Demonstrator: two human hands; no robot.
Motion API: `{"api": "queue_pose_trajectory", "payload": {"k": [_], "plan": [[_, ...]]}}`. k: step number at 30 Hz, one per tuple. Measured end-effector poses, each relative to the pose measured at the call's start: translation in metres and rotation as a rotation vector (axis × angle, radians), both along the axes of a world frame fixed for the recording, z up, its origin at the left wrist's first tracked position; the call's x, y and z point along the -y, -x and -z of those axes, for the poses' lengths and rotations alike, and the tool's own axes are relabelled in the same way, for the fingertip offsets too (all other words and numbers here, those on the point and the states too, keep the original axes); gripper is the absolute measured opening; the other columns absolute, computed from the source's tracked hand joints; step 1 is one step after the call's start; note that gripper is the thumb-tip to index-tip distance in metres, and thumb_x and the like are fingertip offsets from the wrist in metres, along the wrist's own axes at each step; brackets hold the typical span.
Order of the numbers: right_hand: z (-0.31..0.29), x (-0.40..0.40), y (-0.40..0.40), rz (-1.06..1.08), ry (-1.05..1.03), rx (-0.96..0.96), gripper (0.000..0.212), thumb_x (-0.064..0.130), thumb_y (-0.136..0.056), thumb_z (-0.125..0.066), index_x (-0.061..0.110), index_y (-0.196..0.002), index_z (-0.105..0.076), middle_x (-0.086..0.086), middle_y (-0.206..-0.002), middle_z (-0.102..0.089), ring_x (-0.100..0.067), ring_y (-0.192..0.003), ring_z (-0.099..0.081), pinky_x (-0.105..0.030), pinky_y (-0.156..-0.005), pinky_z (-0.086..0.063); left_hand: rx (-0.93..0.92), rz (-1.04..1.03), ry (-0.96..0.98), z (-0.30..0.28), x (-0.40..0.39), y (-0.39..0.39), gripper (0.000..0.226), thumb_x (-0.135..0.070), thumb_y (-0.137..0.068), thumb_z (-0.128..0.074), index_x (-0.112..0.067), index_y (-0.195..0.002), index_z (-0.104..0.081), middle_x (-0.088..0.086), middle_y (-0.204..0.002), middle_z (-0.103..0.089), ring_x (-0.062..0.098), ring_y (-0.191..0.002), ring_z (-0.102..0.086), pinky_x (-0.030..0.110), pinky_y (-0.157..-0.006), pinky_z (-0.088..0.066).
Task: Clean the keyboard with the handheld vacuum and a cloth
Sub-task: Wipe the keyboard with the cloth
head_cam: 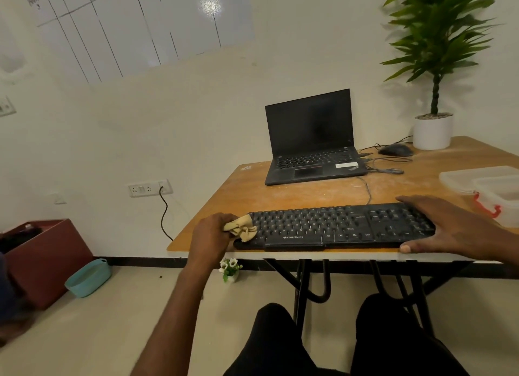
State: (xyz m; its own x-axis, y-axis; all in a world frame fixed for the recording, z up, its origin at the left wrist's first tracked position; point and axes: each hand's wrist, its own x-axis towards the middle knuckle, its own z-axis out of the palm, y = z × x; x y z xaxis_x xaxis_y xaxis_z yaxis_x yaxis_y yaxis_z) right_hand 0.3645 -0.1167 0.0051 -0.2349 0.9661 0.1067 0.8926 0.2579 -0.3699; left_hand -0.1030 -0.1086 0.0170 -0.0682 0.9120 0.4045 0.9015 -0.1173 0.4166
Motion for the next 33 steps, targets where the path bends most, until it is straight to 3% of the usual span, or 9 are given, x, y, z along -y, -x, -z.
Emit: {"api": "queue_pose_trajectory", "payload": {"k": [5, 9, 14, 19, 23, 28, 33], "plan": [[-0.001, 0.0, 0.0, -0.003, -0.009, -0.013, 0.132, 0.104, -0.045, -0.053, 0.042, -0.157, -0.02, 0.003, -0.159, -0.035, -0.016, -0.136, -0.039, -0.04, -0.108, -0.041, -0.014, 0.074, 0.004, -0.001, -0.001, -0.037, 0.047, 0.007, -0.09, -0.063, -0.023, -0.124, -0.078, 0.0, -0.114, -0.077, 0.018, -0.099, -0.065, 0.026, -0.073, -0.04], [0.001, 0.001, -0.002, -0.005, -0.01, -0.017, 0.13, 0.104, -0.046, -0.054, 0.043, -0.156, -0.02, 0.004, -0.158, -0.035, -0.014, -0.135, -0.038, -0.04, -0.108, -0.041, -0.038, 0.177, -0.015, 0.0, -0.002, -0.056, 0.047, 0.007, -0.09, -0.063, -0.022, -0.124, -0.078, 0.0, -0.114, -0.076, 0.021, -0.102, -0.066, 0.029, -0.079, -0.049], [0.004, -0.002, -0.004, -0.004, -0.011, -0.019, 0.129, 0.102, -0.049, -0.056, 0.042, -0.157, -0.02, 0.005, -0.159, -0.035, -0.015, -0.137, -0.037, -0.039, -0.108, -0.04, -0.065, 0.094, -0.009, 0.001, 0.001, -0.021, 0.046, 0.008, -0.089, -0.064, -0.021, -0.122, -0.079, 0.0, -0.111, -0.076, 0.015, -0.092, -0.061, 0.028, -0.073, -0.043], [0.002, -0.001, -0.002, -0.015, -0.013, -0.029, 0.127, 0.1, -0.05, -0.057, 0.043, -0.157, -0.019, 0.005, -0.16, -0.033, -0.016, -0.139, -0.035, -0.04, -0.11, -0.039, -0.036, 0.051, -0.012, 0.005, 0.006, -0.006, 0.044, 0.008, -0.088, -0.067, -0.021, -0.118, -0.08, 0.0, -0.108, -0.077, 0.02, -0.095, -0.067, 0.026, -0.073, -0.041], [0.001, -0.001, -0.002, -0.008, -0.006, -0.027, 0.129, 0.102, -0.048, -0.055, 0.043, -0.157, -0.019, 0.004, -0.16, -0.033, -0.017, -0.138, -0.036, -0.04, -0.11, -0.039, -0.01, 0.093, -0.02, 0.002, 0.004, -0.03, 0.046, 0.009, -0.092, -0.062, -0.018, -0.126, -0.077, 0.001, -0.118, -0.075, 0.012, -0.095, -0.059, 0.025, -0.077, -0.043], [0.002, 0.0, -0.002, -0.011, -0.011, -0.026, 0.131, 0.102, -0.048, -0.056, 0.04, -0.157, -0.021, 0.003, -0.159, -0.035, -0.018, -0.138, -0.037, -0.04, -0.11, -0.039, -0.001, 0.186, -0.033, 0.005, 0.005, -0.047, 0.049, 0.011, -0.091, -0.061, -0.019, -0.127, -0.076, 0.002, -0.118, -0.075, 0.018, -0.101, -0.064, 0.028, -0.081, -0.049], [0.004, -0.002, -0.004, -0.007, -0.009, -0.026, 0.128, 0.101, -0.05, -0.058, 0.042, -0.157, -0.02, 0.004, -0.159, -0.034, -0.017, -0.138, -0.036, -0.041, -0.111, -0.038, -0.03, 0.072, -0.005, 0.004, 0.0, -0.01, 0.044, 0.007, -0.09, -0.068, -0.021, -0.122, -0.079, 0.0, -0.112, -0.076, 0.02, -0.099, -0.067, 0.03, -0.078, -0.051]]}}
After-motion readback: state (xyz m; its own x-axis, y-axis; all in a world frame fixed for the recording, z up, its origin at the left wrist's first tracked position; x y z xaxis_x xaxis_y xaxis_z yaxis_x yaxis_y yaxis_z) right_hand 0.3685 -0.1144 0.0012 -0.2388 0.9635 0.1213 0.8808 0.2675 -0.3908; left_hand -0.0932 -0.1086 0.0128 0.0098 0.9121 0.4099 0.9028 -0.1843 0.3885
